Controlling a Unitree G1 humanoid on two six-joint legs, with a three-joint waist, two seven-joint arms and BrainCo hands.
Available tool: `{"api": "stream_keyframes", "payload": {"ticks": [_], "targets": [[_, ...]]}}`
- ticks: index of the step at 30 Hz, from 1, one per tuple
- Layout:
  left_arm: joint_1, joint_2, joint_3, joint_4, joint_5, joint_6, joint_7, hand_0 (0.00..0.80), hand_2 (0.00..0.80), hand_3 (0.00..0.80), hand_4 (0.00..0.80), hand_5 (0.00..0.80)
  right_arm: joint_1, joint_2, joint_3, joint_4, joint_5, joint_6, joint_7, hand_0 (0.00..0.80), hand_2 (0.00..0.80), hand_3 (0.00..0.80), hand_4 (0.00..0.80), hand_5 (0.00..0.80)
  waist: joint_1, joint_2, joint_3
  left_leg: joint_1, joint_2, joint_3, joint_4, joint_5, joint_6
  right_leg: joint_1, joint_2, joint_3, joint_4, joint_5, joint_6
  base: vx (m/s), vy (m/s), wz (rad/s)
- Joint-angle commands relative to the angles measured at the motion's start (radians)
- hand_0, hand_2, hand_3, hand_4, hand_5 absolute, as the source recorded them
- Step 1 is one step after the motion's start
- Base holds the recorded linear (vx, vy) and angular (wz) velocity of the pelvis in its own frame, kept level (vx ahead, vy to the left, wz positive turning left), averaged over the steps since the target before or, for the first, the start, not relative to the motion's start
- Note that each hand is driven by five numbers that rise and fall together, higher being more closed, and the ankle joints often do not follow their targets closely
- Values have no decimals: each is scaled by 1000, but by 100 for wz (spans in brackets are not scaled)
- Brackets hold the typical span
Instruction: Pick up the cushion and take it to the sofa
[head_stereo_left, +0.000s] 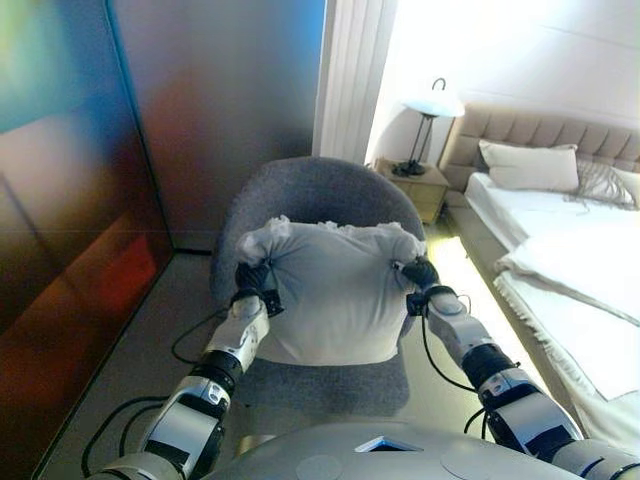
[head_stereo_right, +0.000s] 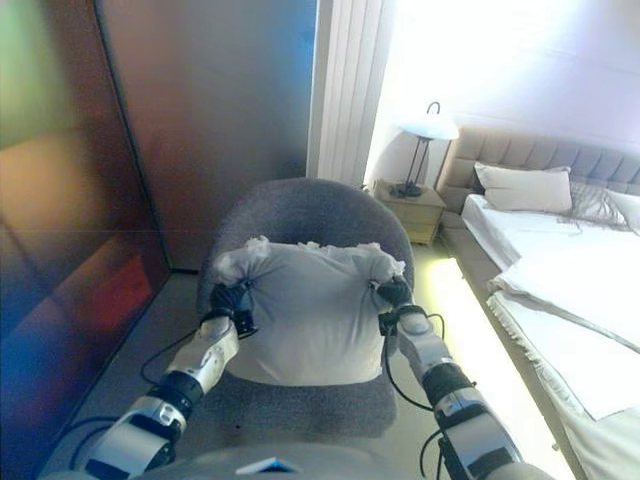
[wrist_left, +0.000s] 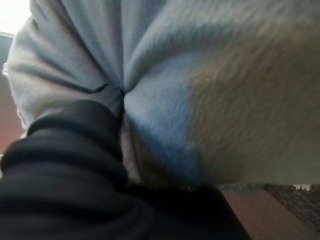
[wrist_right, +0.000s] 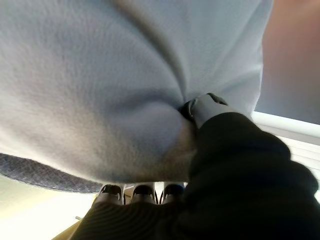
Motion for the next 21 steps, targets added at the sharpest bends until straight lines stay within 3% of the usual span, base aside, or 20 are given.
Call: {"api": "stream_keyframes", "payload": {"ticks": [1,9,10,11,12,14,15,21], "targets": [[-138,-66,-76,55,5,-62,-48,800,800,800,800,800,-119,-20,3,48,23,-47,13,800,800,800,800,800,16,18,-58,-44,-2,-31,7,-12,1,26,-51,-69,5,3,98,136,69,6],[-93,-68,-72,104,1,-1,-83,800,800,800,800,800,-77,-26,11,60,20,11,36,800,800,800,800,800,13,26,-73,-19,-9,-31,9,3,4,52,-61,-76,5,14,96,151,48,5],[-87,-68,-70,113,-2,10,-85,493,493,493,493,493,-73,-29,11,60,31,19,38,800,800,800,800,800,12,27,-73,-17,-9,-31,10,5,5,53,-63,-75,7,15,96,133,47,1],[-84,-68,-67,121,-5,14,-84,0,0,0,0,0,-73,-33,8,63,53,28,45,800,800,800,800,800,10,29,-72,-17,-10,-32,11,6,6,52,-64,-73,10,16,96,114,52,0],[-80,-68,-62,127,-12,24,-84,0,0,0,0,0,-72,-36,2,67,67,38,52,800,800,800,800,800,9,32,-70,-17,-11,-32,12,8,7,51,-66,-72,11,16,96,93,58,1],[-78,-69,-52,140,-23,32,-85,0,0,0,0,0,-72,-41,-5,78,49,52,57,75,75,75,75,75,7,35,-67,-21,-13,-29,13,8,8,50,-70,-72,12,15,97,60,68,0],[-80,-69,-51,148,-20,34,-91,0,0,0,0,0,-77,-41,-6,93,45,54,62,0,0,0,0,0,7,37,-65,-24,-14,-29,14,8,8,47,-73,-73,13,14,98,30,86,0],[-87,-68,-59,215,-49,13,-119,0,0,0,0,0,-100,-42,5,149,26,51,52,0,0,0,0,0,3,47,-54,-44,-20,-31,15,12,4,27,-89,-93,22,8,102,4,86,3]]}}
